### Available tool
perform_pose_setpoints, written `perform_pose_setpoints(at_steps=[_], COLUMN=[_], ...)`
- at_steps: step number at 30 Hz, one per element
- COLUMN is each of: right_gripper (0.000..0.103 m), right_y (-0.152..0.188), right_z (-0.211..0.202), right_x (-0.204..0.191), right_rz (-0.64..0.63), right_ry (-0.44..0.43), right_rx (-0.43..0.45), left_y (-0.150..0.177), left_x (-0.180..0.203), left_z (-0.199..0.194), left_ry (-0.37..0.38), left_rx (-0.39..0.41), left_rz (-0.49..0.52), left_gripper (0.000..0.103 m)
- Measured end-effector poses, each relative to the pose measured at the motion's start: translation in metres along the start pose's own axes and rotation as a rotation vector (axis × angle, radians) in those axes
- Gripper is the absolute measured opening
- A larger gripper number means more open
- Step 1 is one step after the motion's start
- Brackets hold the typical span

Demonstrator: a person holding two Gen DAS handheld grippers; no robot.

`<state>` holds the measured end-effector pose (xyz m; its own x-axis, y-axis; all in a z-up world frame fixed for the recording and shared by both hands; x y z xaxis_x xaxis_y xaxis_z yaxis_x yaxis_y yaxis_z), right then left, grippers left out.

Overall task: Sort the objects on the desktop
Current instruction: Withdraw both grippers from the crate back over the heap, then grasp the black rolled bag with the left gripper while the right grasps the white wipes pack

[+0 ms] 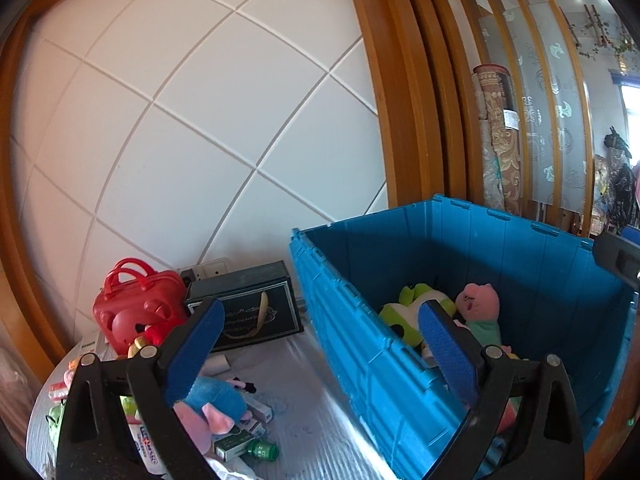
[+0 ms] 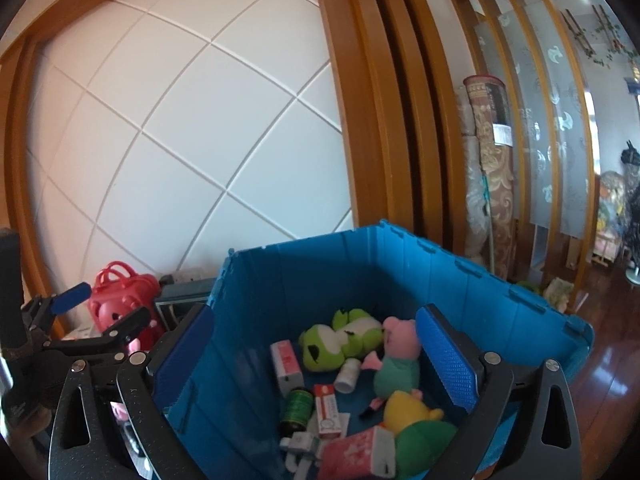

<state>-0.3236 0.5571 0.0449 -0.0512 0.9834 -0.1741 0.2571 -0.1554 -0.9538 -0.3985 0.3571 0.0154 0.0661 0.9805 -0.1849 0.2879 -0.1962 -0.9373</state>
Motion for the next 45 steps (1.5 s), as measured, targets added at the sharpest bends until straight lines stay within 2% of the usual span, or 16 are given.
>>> perform_pose_setpoints(at_steps=[9, 17, 23, 27, 32, 39, 43, 45], right_gripper=[0.103, 0.103, 0.103, 0.103, 0.103, 0.103, 0.103, 0.103], right_y=[-0.003, 0.002, 0.038, 0.069, 0.099, 0.125, 0.152, 0.174], right_z=[0.018, 0.044, 0.095, 0.123, 0.145, 0.184, 0.204, 0.216], right_x=[-0.066, -0.164, -0.235, -0.271, -0.301, -0.321, -0.345, -0.367], right_rz=[-0.071, -0.114, -0.104, -0.090, -0.108, -0.121, -0.122, -0.176], right_ry=[-0.073, -0.159, -0.207, -0.218, -0.221, -0.270, -0.408, -0.480], right_rx=[-0.010, -0.032, -0.113, -0.180, -0.251, -0.337, -0.448, -0.508], left_y=[0.051, 0.110, 0.178, 0.230, 0.281, 0.301, 0.307, 0.309], left_x=[-0.099, -0.203, -0.284, -0.327, -0.356, -0.388, -0.398, -0.403], left_z=[0.005, 0.021, 0.031, 0.036, 0.039, 0.046, 0.056, 0.060], left_ry=[-0.132, -0.223, -0.288, -0.323, -0.322, -0.371, -0.398, -0.418], left_rx=[-0.056, -0.158, -0.276, -0.363, -0.456, -0.507, -0.534, -0.542], left_rz=[-0.083, -0.092, -0.088, -0.120, -0.128, -0.204, -0.209, -0.229], left_gripper=[0.099, 0.099, 0.099, 0.099, 0.099, 0.099, 0.099, 0.099])
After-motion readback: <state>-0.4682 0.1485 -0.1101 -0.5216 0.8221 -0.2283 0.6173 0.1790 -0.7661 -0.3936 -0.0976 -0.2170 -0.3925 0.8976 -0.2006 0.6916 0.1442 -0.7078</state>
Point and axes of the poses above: each gripper's, at about its wrist camera, not at the fingertips, and z roughly the way its jaws point, x to its right, y to its underside, the point moved 3 cm from there along z, roughly the way its jaws point, and after that the axes turned 10 degrees about -y, right-handed, at the moved point
